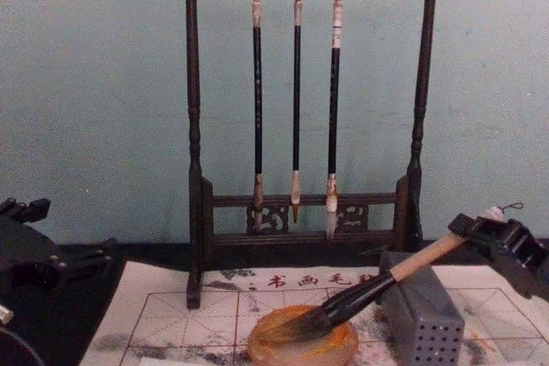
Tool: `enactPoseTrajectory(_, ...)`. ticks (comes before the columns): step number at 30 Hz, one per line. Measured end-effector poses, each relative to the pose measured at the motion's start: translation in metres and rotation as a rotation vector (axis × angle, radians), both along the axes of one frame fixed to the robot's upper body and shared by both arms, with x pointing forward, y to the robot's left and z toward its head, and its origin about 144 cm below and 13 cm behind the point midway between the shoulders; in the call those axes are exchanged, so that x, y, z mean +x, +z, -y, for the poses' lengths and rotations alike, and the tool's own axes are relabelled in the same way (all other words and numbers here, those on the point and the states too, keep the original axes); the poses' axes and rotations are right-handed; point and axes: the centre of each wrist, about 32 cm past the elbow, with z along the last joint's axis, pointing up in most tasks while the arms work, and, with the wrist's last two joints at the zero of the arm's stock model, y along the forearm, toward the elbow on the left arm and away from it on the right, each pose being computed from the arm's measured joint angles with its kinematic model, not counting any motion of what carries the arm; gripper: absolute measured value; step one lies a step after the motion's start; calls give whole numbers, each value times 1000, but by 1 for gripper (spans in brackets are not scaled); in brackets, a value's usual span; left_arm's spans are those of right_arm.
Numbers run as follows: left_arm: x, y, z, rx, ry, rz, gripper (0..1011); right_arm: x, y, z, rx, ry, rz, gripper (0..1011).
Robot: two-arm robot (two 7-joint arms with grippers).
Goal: Pick up the brush from the inkstone, write on the paper, then place the brush back to its original position.
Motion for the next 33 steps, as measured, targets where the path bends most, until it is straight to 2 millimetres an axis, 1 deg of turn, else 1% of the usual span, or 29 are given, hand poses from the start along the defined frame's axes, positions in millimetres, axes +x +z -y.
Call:
enactPoseTrajectory(16,0,0,0,0,0,0,1001,0,0,0,0,0,0,185)
enactPoseTrajectory(20,0,0,0,0,0,0,1001,0,0,0,-1,1,0,262)
enactPoseTrajectory(21,0,0,0,0,0,0,1001,0,0,0,-1,1,-1,315)
enactPoseTrajectory(22,0,0,0,0,0,0,1001,0,0,0,-1,1,0,334)
enactPoseTrajectory(23,0,0,0,0,0,0,1001,0,0,0,-1,1,0,393)
enactPoseTrajectory(26,0,0,0,0,0,0,1001,0,0,0,-1,1,0,451)
enactPoseTrajectory(27,0,0,0,0,0,0,1001,0,0,0,0,1,0,512)
enactPoseTrajectory(28,0,0,0,0,0,0,1001,0,0,0,0,1,0,531)
enactPoseTrajectory(30,0,0,0,0,0,0,1001,0,0,0,0,1,0,611)
enactPoseTrajectory(33,0,0,0,0,0,0,1001,0,0,0,0,1,0,672)
